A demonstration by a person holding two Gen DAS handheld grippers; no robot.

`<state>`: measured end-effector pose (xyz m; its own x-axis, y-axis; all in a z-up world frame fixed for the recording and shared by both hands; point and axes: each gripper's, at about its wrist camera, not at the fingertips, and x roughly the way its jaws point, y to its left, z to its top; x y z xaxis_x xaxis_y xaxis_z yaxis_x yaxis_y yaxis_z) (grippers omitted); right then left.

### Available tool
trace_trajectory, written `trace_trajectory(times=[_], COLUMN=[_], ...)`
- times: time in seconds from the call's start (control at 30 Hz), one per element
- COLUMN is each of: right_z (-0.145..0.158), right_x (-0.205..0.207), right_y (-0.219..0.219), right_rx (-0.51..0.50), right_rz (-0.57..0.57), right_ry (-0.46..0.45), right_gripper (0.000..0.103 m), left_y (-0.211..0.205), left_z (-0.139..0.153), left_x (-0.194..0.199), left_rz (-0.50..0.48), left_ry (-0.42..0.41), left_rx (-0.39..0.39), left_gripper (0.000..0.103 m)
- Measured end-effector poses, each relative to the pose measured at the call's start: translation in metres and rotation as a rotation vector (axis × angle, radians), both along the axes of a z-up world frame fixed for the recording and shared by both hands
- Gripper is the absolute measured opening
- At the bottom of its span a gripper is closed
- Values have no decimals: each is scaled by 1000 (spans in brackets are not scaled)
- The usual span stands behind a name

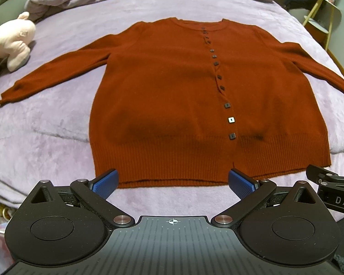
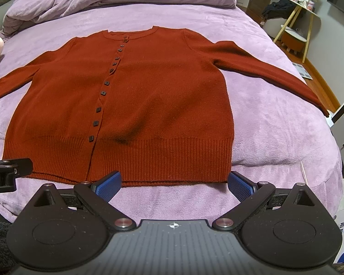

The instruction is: Fold small clothes

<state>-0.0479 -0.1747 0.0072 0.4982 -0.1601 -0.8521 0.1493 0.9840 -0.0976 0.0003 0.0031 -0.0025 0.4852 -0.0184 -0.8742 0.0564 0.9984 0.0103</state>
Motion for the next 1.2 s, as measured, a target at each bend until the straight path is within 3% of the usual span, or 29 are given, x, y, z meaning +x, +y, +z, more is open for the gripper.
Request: trace_trajectory(times=[1.2], right_z=[-3], right_x=[-2], right_y=[-5], right_rx=[35], right_rz=[-1], right_ry=[-13], right_gripper=[99], left_y=[0], left_z=[-5], left_x=[1], left_rz=[1], left_ry=[16], left_rx=[-14], left_gripper=[103])
